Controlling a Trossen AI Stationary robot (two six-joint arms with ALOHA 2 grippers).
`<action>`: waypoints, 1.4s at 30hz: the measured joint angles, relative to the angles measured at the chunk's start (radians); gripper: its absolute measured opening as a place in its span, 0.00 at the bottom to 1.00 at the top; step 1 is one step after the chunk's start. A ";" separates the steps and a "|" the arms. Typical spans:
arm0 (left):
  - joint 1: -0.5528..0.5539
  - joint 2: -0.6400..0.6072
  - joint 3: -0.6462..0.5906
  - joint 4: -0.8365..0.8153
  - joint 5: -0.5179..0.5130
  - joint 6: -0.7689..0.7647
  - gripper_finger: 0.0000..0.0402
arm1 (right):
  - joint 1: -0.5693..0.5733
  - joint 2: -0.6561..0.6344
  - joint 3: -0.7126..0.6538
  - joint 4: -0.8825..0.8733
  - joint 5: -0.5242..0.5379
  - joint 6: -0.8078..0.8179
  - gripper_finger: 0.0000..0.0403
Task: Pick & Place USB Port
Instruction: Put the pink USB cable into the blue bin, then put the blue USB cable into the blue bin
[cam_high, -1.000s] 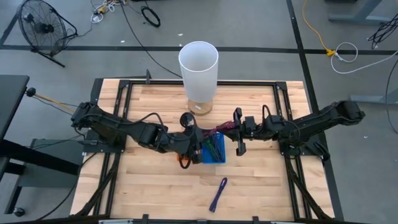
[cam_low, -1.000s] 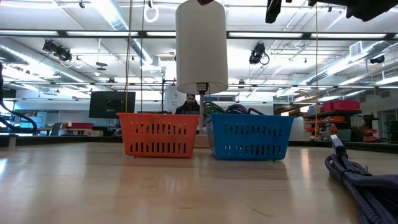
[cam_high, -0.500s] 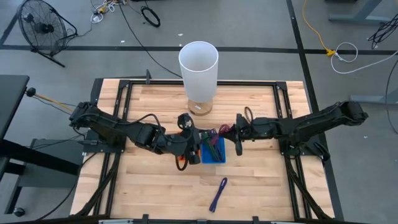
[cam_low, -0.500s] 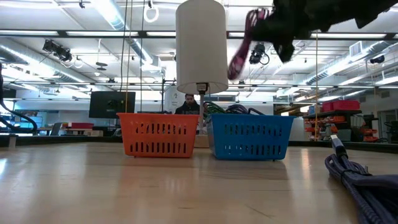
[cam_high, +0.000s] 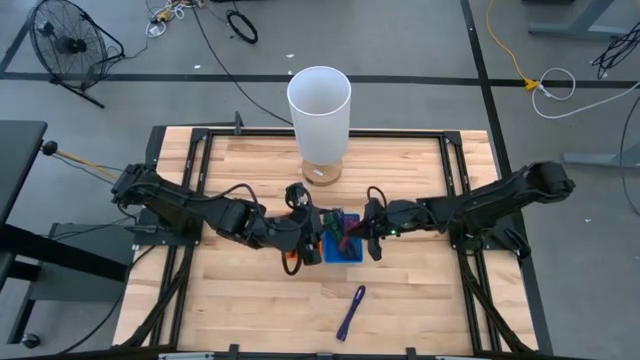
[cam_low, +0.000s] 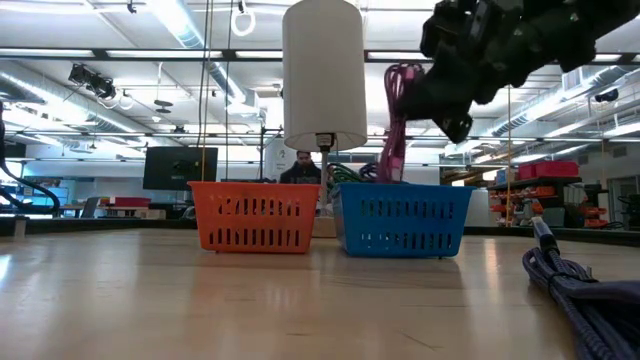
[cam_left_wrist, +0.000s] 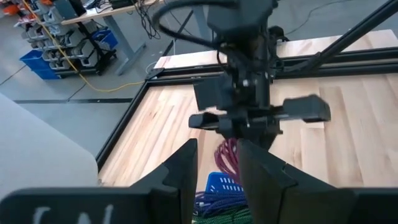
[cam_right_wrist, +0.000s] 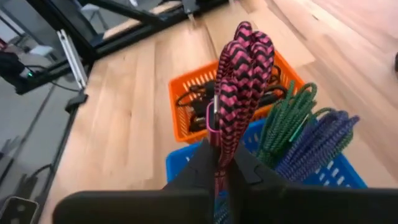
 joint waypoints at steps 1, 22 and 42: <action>0.000 0.000 0.000 -0.001 0.000 0.000 0.30 | 0.000 0.016 0.000 0.013 0.001 -0.001 0.02; 0.000 0.000 0.000 -0.022 0.000 -0.013 0.30 | -0.002 0.132 0.001 0.130 -0.047 -0.039 0.21; 0.000 0.000 0.000 -0.023 0.000 -0.034 0.30 | -0.099 0.082 0.001 0.195 0.105 -0.143 0.37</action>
